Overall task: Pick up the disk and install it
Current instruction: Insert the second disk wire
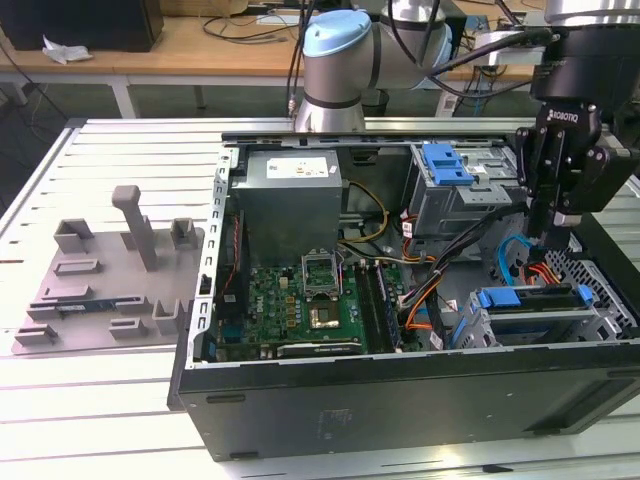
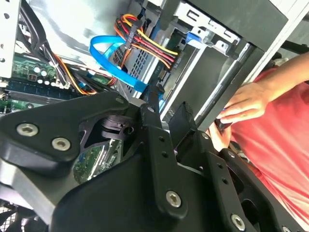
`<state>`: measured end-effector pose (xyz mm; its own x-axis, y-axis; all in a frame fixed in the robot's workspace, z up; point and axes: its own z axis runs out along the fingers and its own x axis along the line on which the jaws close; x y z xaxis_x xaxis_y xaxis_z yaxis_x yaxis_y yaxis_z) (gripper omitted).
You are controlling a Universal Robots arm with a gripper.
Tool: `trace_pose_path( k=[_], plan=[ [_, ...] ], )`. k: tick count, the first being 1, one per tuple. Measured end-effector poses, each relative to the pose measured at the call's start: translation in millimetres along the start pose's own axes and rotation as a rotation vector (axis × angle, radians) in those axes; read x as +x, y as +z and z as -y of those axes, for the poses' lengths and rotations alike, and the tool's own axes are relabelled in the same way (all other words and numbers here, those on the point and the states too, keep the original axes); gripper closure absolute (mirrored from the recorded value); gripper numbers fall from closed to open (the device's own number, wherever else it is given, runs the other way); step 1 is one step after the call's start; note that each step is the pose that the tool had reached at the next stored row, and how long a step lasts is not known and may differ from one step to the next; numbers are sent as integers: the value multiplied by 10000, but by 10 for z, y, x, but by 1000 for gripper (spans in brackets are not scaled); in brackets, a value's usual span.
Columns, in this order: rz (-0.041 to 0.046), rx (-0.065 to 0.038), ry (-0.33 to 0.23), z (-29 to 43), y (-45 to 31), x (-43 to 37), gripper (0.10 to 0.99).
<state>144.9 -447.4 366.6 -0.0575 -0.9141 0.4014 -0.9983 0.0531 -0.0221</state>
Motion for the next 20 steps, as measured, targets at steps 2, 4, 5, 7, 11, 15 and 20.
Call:
trace_pose_path(
  k=[2,4,5,7,11,15,20],
  plan=[
    [390,7,13,1,14,34,722],
    [623,23,24,3,20,45,722],
    [730,20,25,4,25,58,722],
    [765,17,27,5,39,90,722],
    [770,7,24,7,54,122,722],
    [767,-33,18,19,55,126,722],
    [775,-177,-37,62,61,136,722]
  ],
)
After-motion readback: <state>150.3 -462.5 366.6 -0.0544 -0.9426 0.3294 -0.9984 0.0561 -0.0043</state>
